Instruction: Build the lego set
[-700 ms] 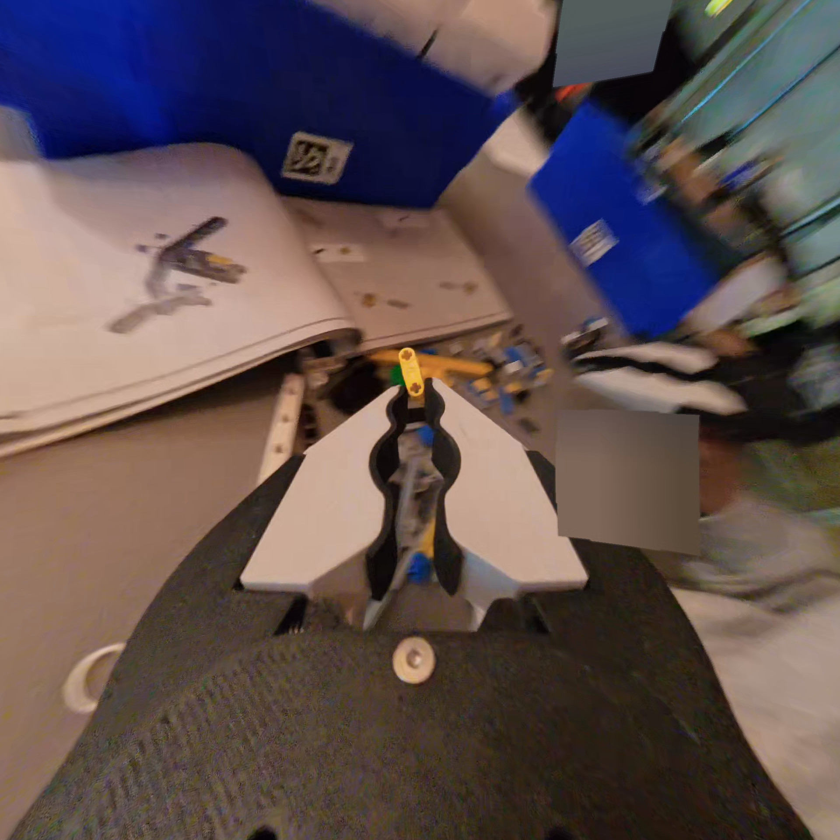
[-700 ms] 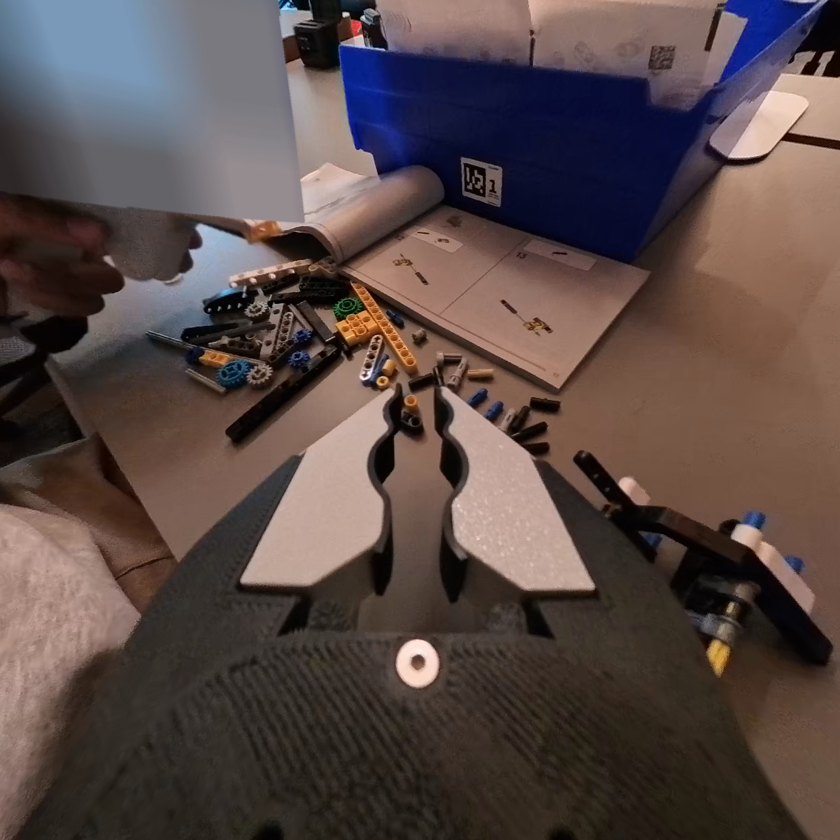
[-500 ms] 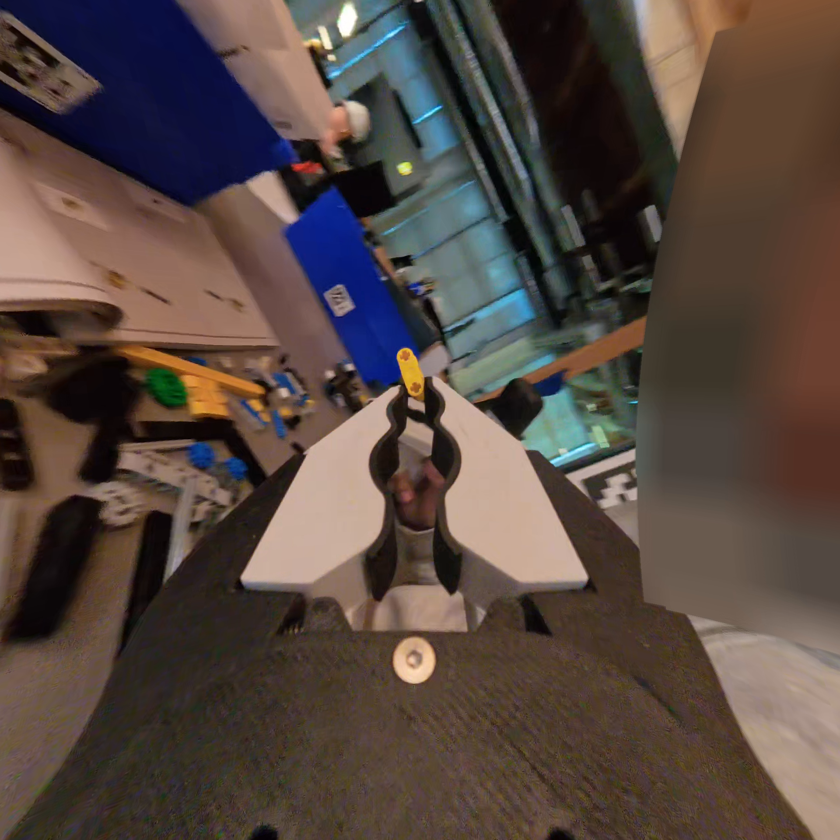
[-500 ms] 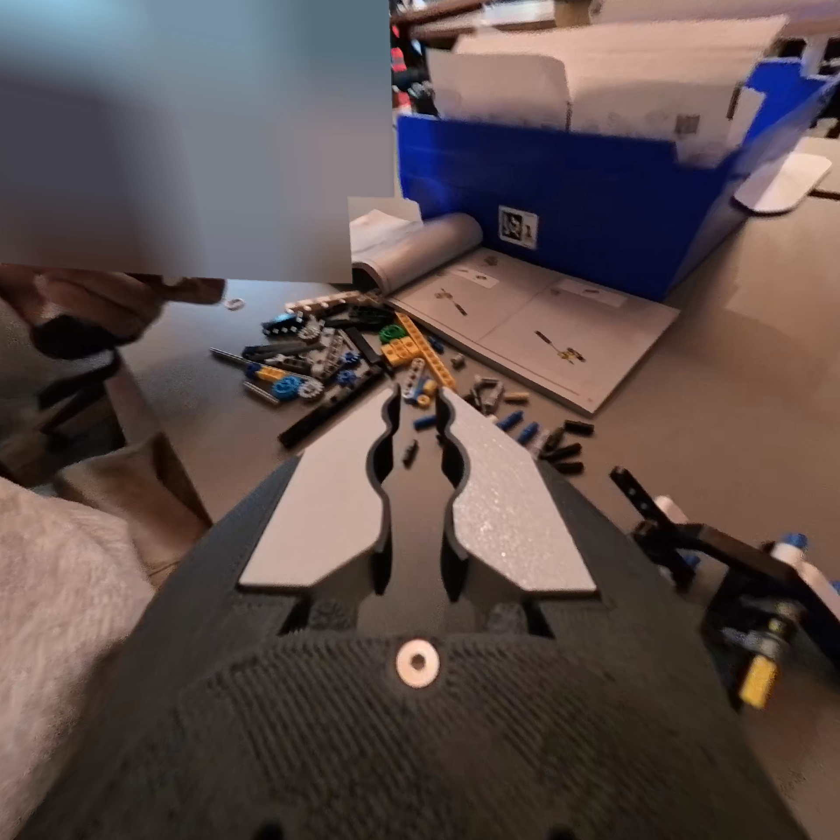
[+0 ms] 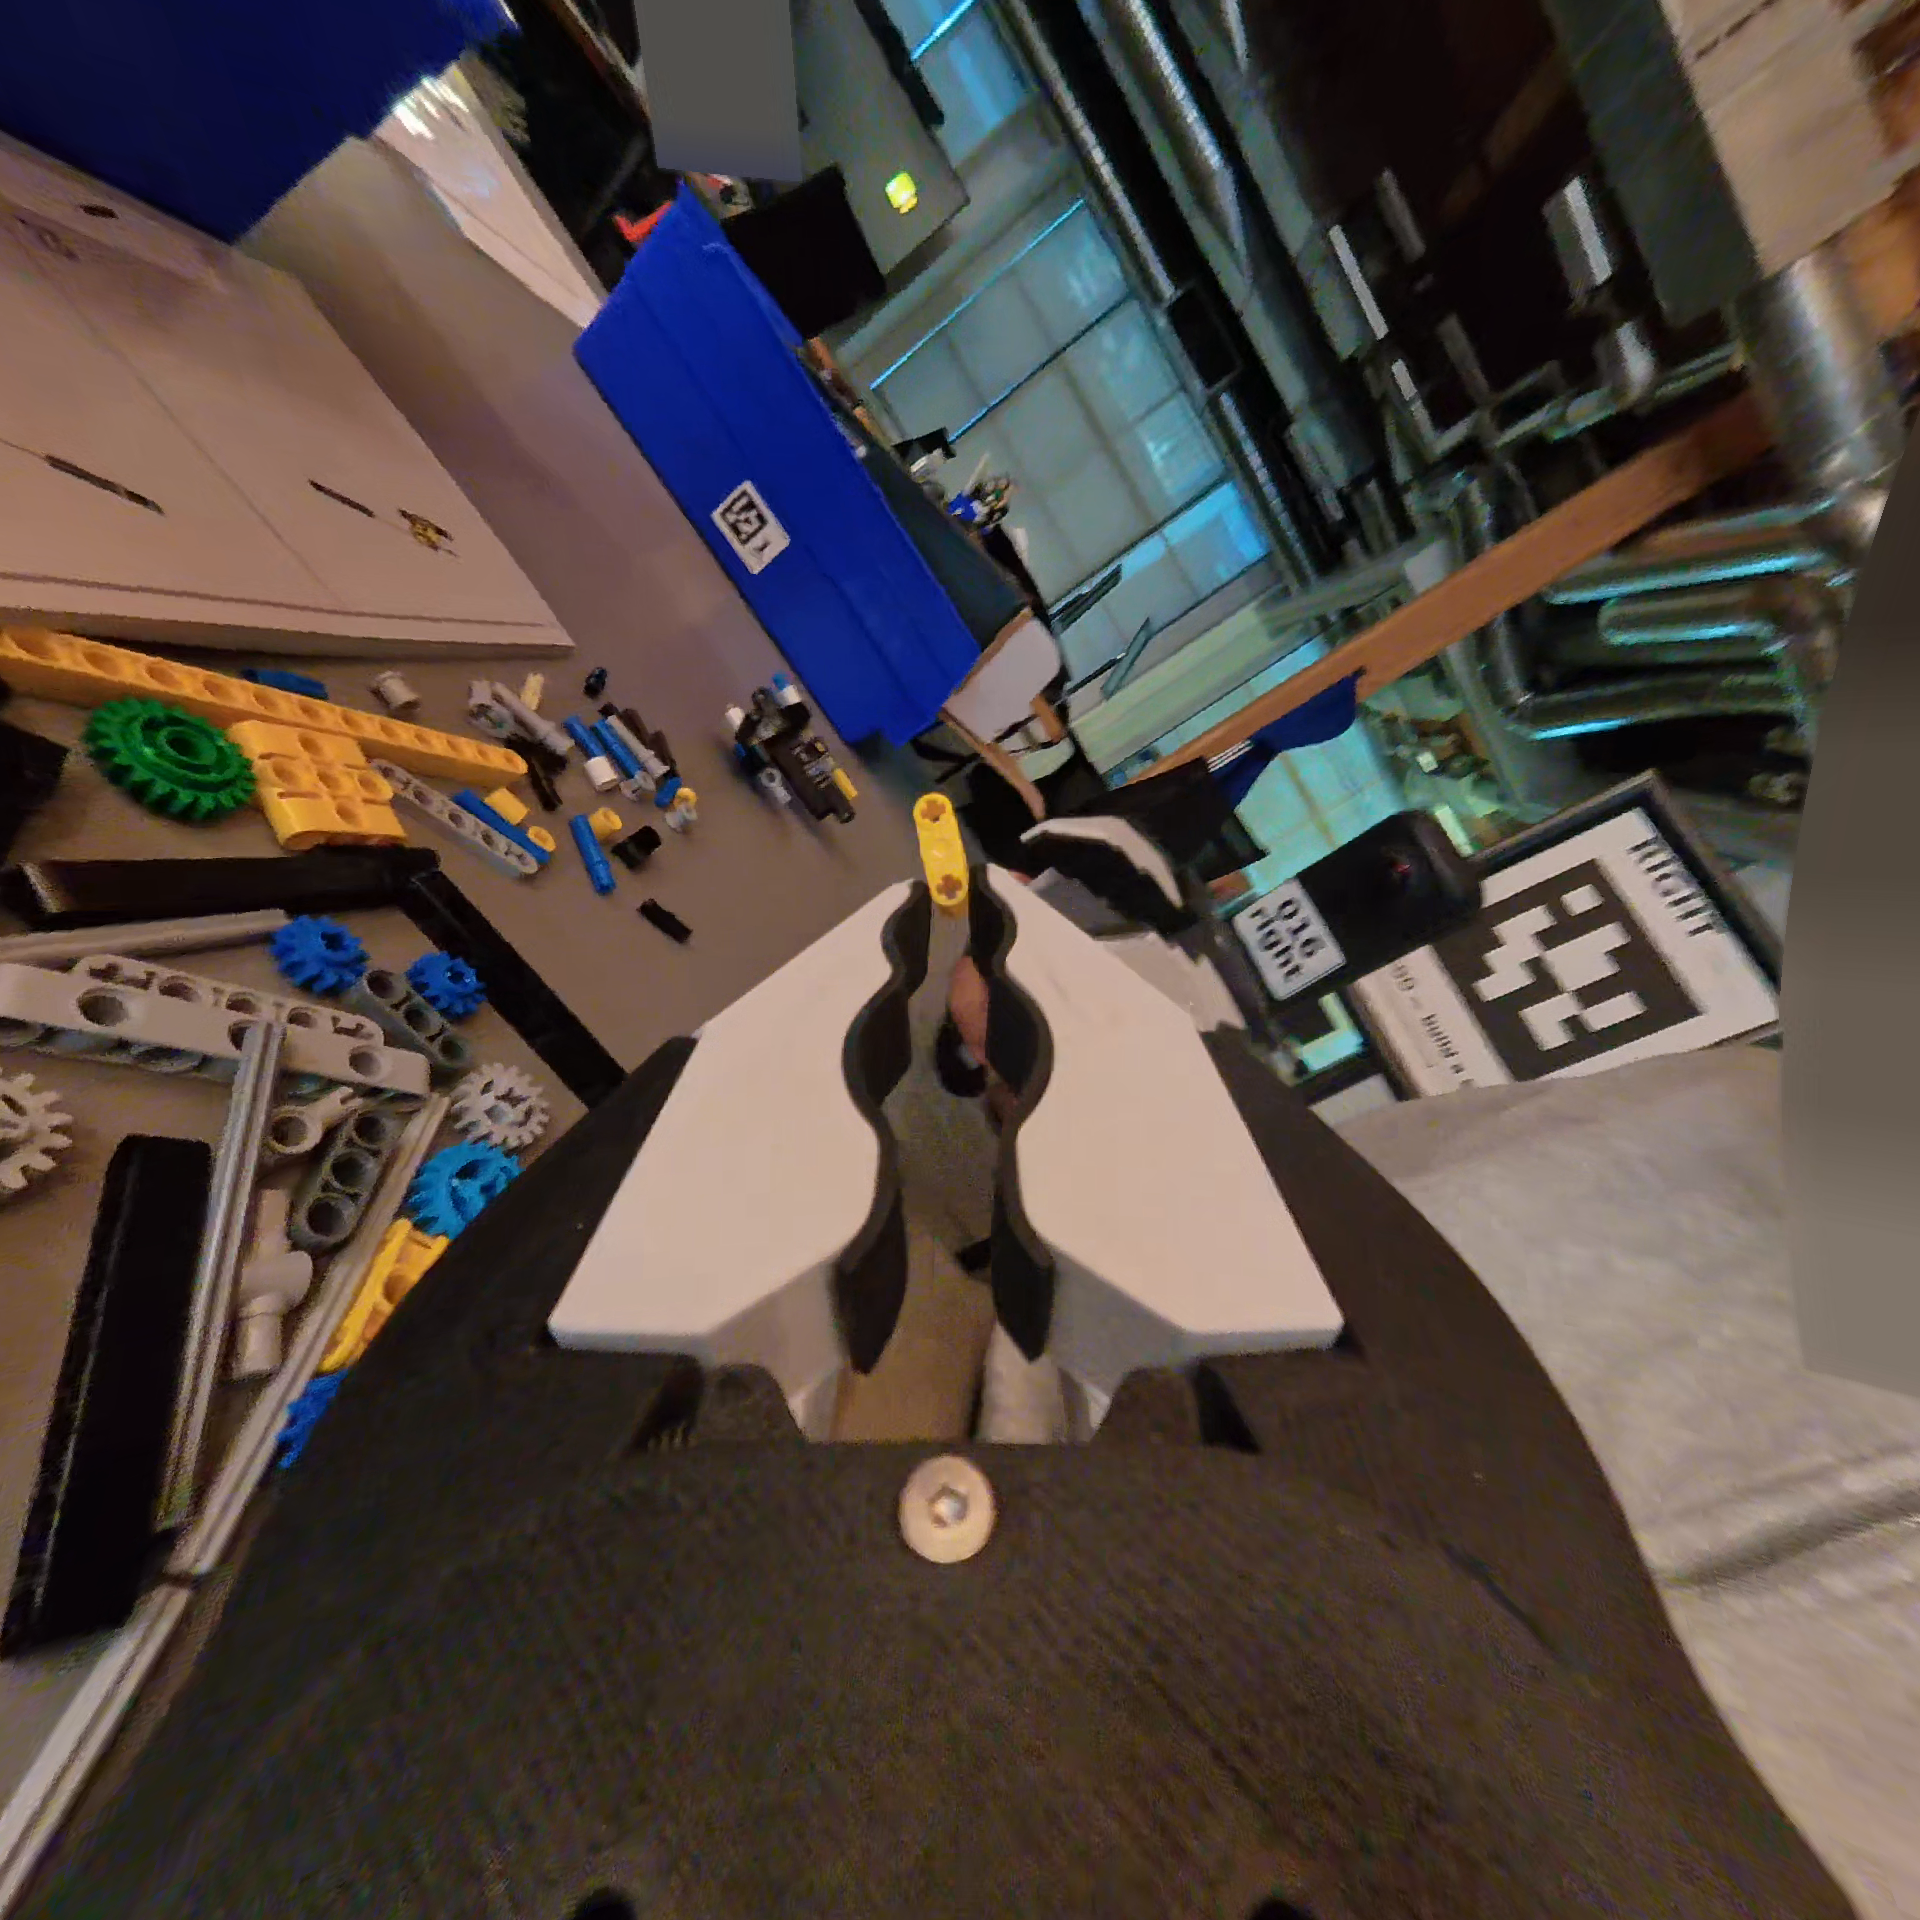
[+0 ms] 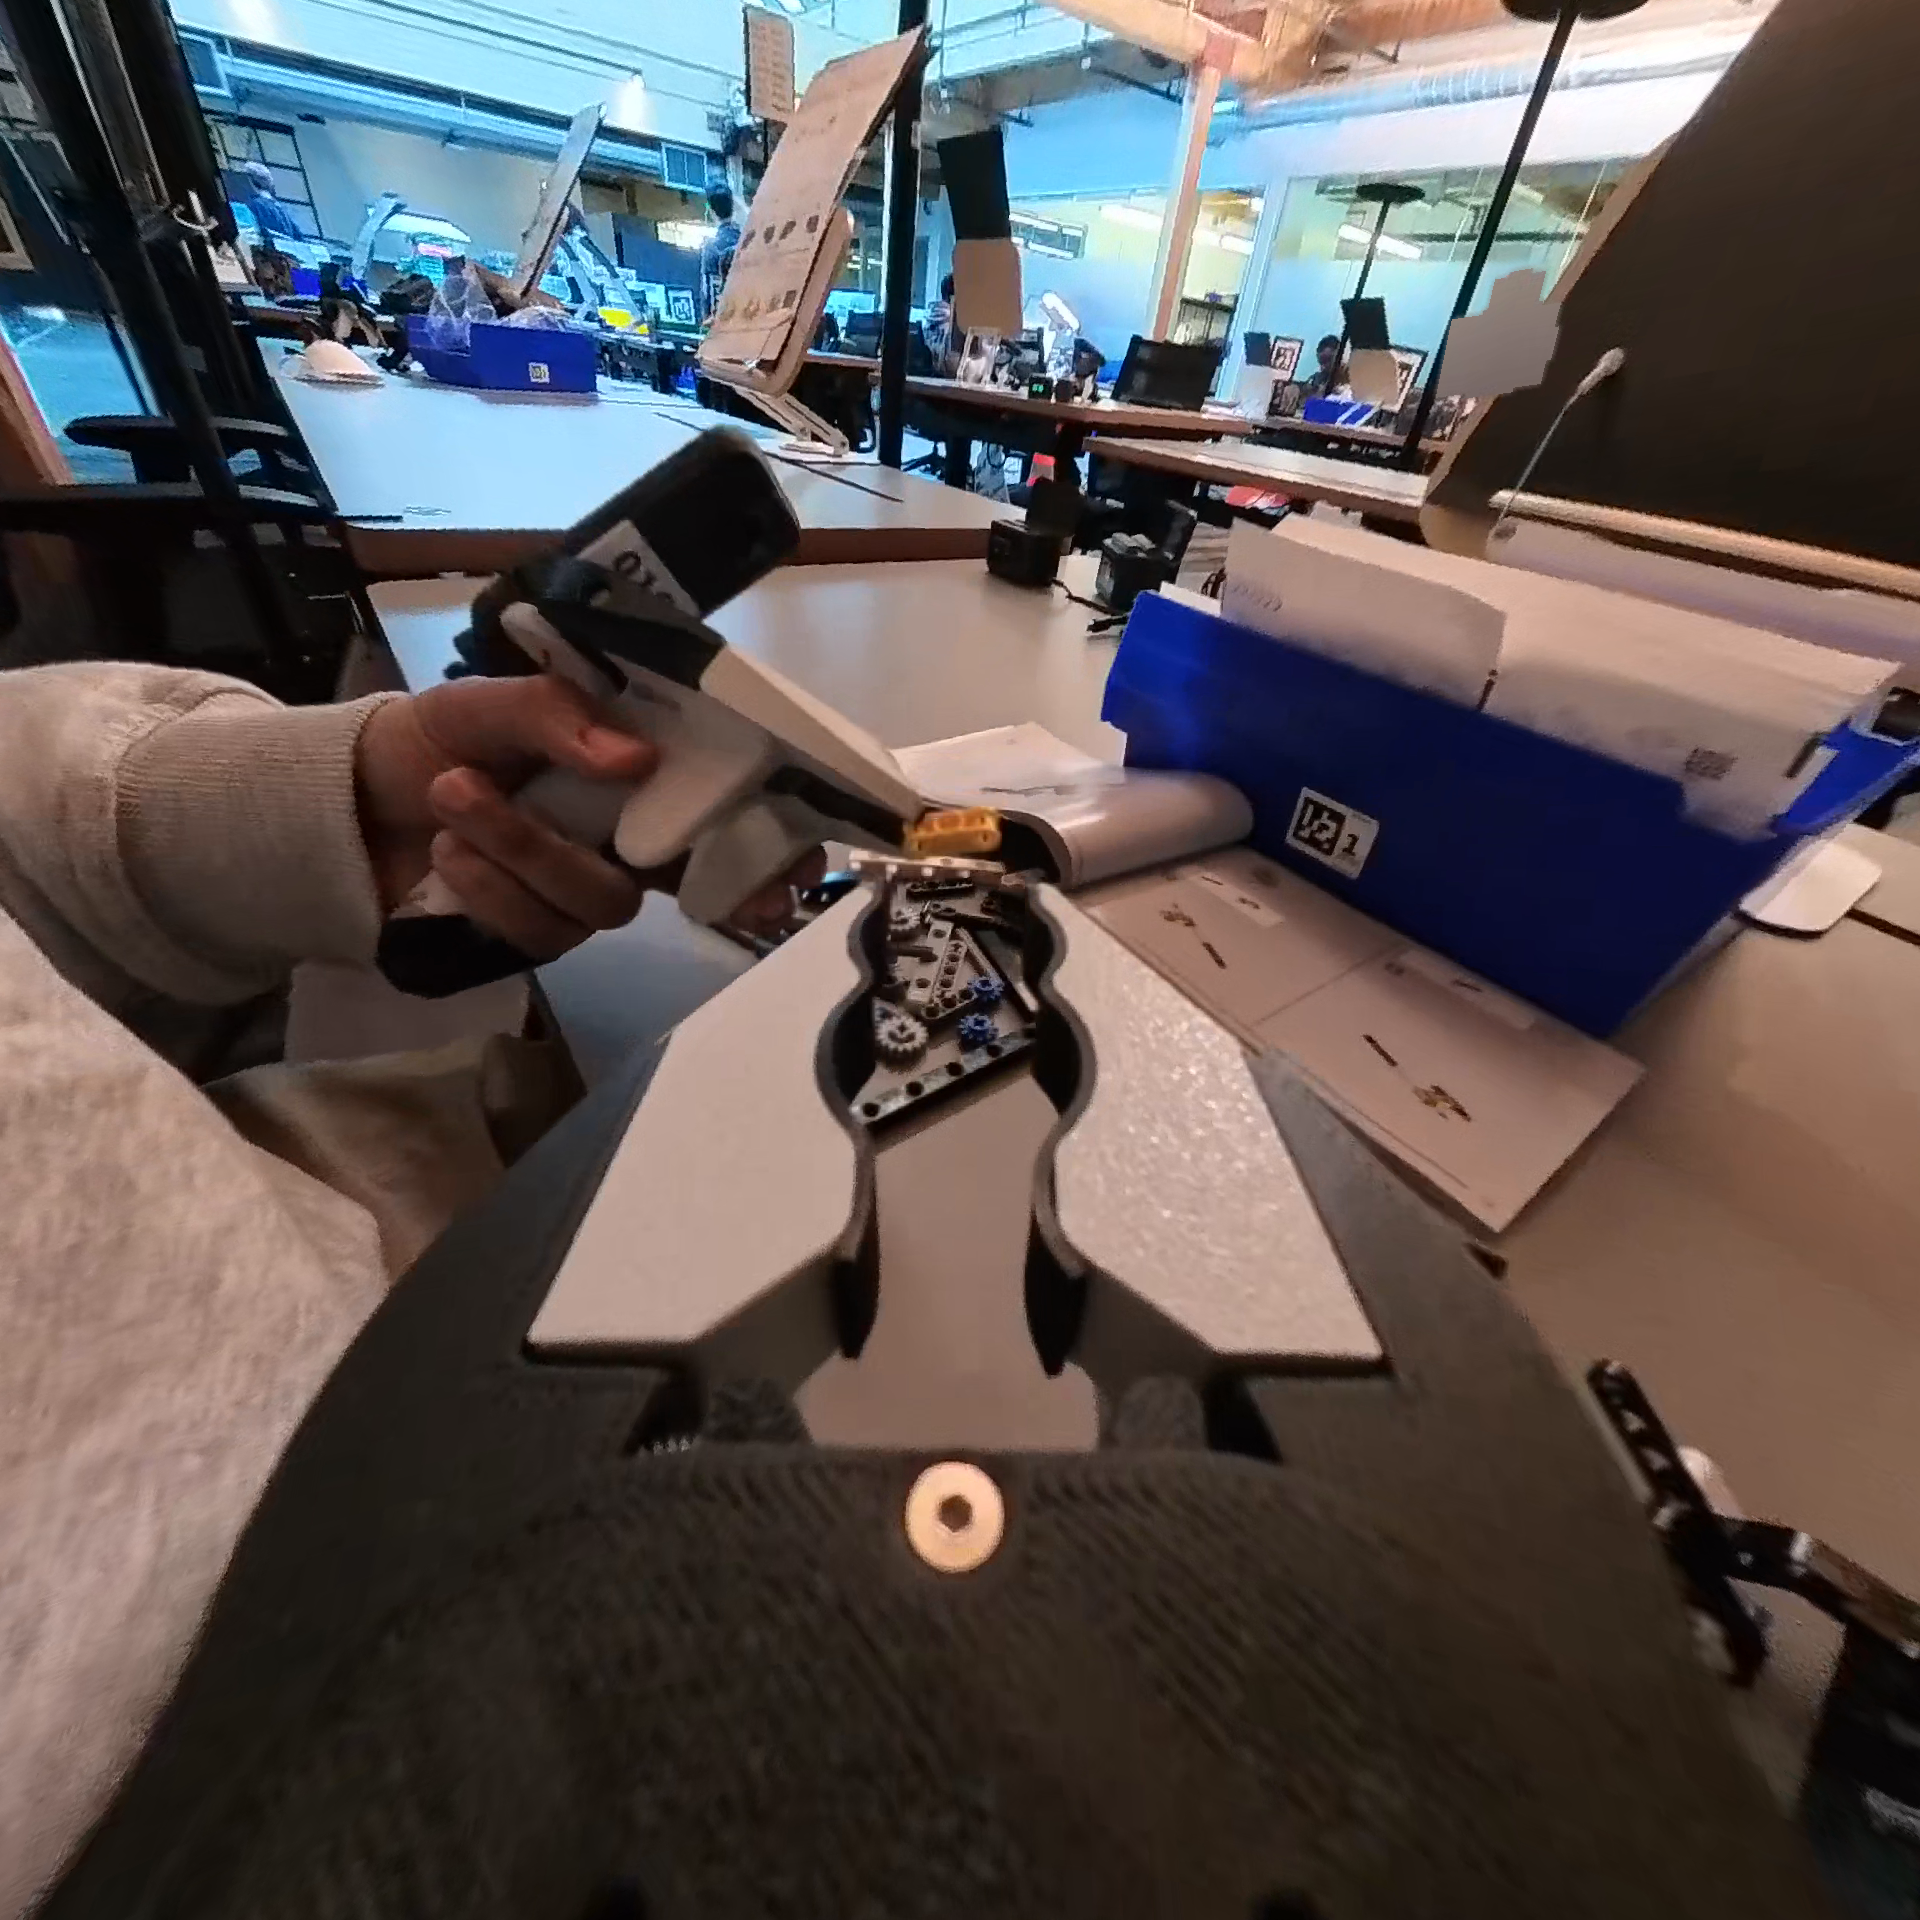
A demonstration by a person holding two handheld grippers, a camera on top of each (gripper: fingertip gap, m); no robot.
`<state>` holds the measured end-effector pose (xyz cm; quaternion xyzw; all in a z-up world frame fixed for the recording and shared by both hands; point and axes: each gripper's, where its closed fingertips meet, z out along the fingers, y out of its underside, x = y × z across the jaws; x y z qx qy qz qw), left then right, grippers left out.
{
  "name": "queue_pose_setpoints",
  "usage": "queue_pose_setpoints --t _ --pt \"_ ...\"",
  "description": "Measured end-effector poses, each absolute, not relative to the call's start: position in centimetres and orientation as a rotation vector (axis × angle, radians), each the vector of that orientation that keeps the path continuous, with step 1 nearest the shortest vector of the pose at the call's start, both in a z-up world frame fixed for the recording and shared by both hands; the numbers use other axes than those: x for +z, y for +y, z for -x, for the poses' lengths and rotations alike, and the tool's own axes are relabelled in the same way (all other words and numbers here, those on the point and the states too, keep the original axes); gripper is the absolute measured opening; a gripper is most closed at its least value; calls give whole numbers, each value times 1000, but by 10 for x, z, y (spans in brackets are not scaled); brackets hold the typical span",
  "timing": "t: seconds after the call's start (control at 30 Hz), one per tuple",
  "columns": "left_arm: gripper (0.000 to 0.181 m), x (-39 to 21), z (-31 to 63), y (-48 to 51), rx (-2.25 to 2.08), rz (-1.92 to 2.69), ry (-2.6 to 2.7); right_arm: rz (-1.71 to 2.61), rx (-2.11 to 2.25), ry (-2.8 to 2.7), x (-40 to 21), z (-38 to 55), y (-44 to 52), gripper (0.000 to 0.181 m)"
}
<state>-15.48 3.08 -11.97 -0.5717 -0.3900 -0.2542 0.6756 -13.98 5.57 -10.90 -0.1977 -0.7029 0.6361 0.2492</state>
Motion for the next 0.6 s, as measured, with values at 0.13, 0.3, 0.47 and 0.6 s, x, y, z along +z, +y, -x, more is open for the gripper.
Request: queue_pose_setpoints --t 0.13,0.3,0.47,0.6 --pt "6 -129 155 35 -325 1444 -826 701 1838 -1934 -114 146 56 23" --pt "7 -136 150 43 -78 1587 -709 1079 1932 -2029 -142 163 67 19" --pt "7 -146 146 49 20 1673 -654 1310 2202 -2010 -140 160 64 27" --pt "7 -150 144 51 49 1700 -631 1383 2295 -1987 -139 160 66 29"
